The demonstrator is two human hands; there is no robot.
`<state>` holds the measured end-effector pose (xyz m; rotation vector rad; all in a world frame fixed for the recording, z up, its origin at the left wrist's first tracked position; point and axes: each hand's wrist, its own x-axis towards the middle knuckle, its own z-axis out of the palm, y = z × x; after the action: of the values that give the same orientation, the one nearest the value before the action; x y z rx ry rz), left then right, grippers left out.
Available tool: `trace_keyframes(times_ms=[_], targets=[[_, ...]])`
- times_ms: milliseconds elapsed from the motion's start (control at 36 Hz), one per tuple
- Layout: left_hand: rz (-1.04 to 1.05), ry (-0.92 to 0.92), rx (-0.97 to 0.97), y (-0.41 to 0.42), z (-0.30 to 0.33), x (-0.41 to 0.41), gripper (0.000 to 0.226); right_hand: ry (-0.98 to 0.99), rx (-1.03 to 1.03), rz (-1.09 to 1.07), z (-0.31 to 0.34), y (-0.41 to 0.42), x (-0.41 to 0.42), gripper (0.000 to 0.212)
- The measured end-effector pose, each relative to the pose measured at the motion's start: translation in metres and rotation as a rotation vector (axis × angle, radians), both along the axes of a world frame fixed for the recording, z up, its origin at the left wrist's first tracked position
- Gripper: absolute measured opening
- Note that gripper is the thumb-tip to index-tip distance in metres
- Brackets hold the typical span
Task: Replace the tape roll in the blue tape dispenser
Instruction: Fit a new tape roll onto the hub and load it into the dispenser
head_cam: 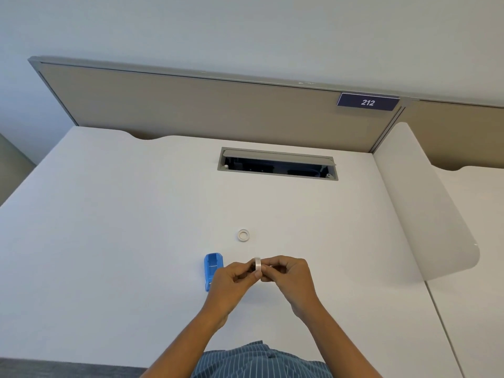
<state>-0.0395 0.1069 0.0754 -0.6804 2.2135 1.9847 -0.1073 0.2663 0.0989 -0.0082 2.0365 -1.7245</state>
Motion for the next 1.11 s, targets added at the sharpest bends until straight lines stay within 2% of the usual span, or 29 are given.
trace_keyframes(times_ms=[278, 639, 833, 1111], targets=[[0.106, 0.027, 0.062, -0.007, 0.002, 0.006, 0.041, -0.067, 0.003, -0.001, 0.001, -0.015, 0.004, 0.013], [0.202, 0.05, 0.094, -0.027, -0.004, 0.015, 0.036, -0.054, 0.061, 0.033, -0.004, -0.046, 0.009, 0.01], [0.198, 0.065, 0.033, -0.046, -0.011, 0.016, 0.042, -0.06, 0.082, 0.043, -0.004, -0.065, 0.004, 0.011], [0.144, 0.067, -0.093, -0.077, -0.026, 0.014, 0.052, -0.015, 0.226, 0.051, -0.015, -0.097, 0.001, 0.006]])
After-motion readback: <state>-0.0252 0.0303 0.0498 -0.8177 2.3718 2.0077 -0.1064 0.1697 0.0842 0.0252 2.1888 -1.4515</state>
